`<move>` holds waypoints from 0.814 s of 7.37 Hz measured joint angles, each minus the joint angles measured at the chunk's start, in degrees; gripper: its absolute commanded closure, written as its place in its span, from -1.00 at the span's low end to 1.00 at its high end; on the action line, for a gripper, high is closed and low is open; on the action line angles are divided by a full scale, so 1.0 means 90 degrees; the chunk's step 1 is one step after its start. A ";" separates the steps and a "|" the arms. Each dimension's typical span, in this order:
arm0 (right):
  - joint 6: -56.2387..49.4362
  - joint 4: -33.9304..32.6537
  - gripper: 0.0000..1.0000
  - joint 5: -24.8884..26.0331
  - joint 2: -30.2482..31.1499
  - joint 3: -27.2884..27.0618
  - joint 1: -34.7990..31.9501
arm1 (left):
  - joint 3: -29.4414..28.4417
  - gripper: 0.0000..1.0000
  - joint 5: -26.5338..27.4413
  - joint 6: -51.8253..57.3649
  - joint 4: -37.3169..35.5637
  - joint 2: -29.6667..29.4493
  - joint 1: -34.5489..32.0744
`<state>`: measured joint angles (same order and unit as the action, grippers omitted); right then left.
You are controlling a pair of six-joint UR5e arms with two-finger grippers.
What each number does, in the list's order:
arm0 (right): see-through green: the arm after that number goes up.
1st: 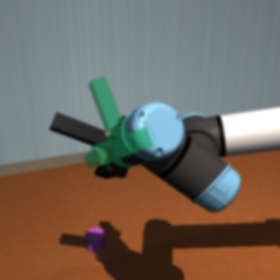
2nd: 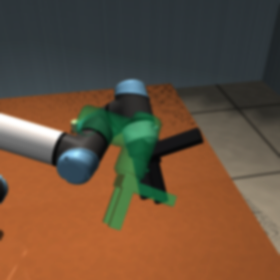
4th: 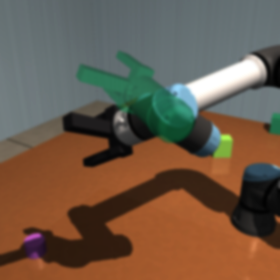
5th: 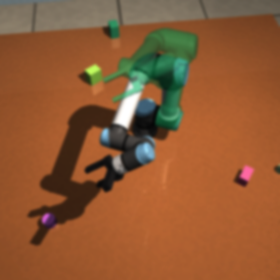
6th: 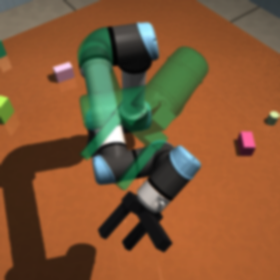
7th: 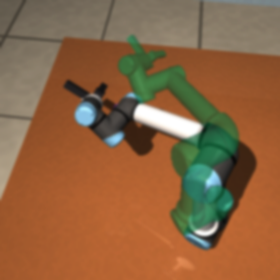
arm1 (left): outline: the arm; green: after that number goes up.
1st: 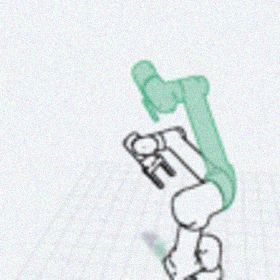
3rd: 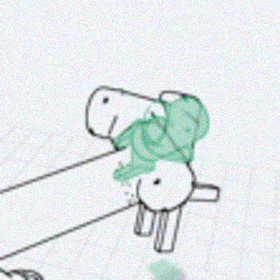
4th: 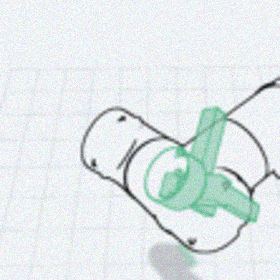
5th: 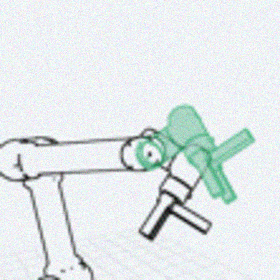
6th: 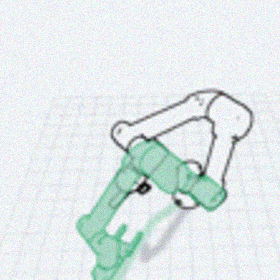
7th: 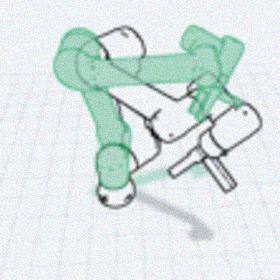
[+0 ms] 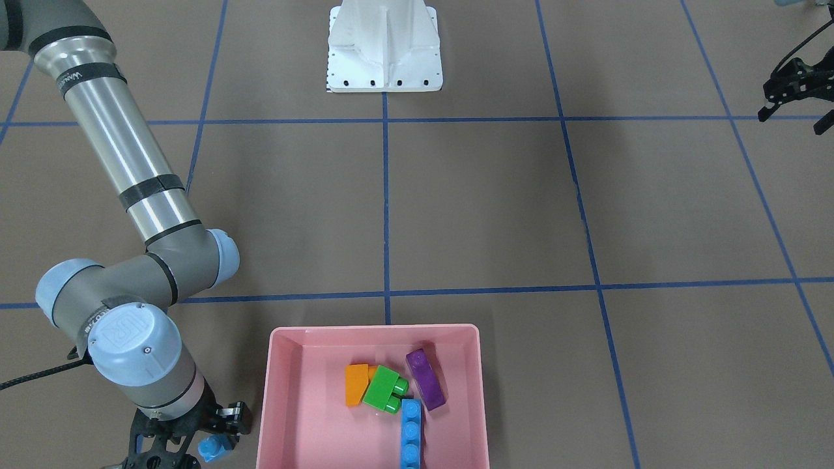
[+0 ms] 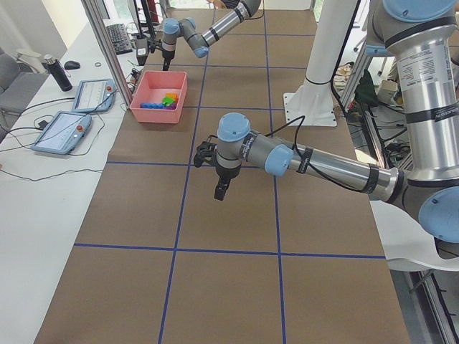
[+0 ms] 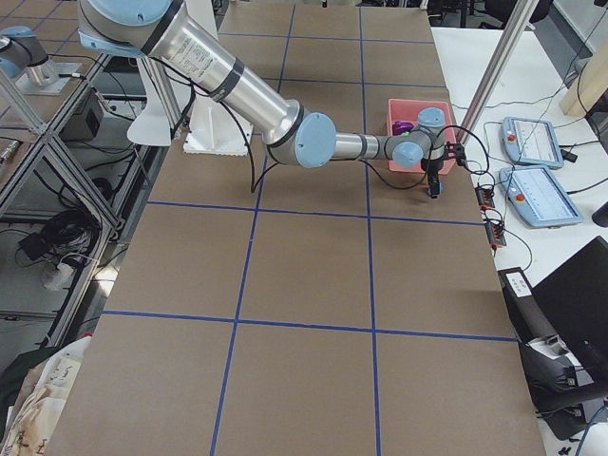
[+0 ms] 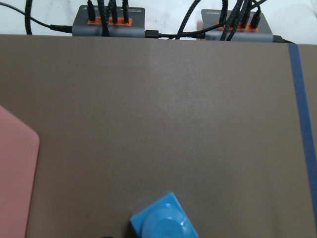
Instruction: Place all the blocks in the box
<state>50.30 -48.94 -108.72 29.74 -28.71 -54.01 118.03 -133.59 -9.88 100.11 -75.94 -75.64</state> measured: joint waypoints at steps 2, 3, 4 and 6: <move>-0.0003 0.0306 0.99 0.0119 -0.0053 0.0216 0.0064 | 0.0001 -1.00 0.0000 0.0006 0.0000 0.0000 -0.0003; -0.0003 0.0348 1.00 0.0149 -0.0074 0.0245 0.0082 | 0.0001 -1.00 0.0000 0.0010 0.0000 0.0000 -0.0003; -0.0005 0.0362 1.00 0.0155 -0.0090 0.0252 0.0088 | 0.0001 -1.00 0.0000 0.0012 0.0000 0.0000 -0.0003; -0.0012 0.0367 1.00 0.0122 -0.0158 0.0206 0.0037 | -0.0004 -1.00 0.0000 0.0013 0.0000 0.0000 0.0001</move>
<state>50.19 -45.63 -107.62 28.33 -26.86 -53.68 118.00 -133.59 -9.76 100.11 -75.94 -75.63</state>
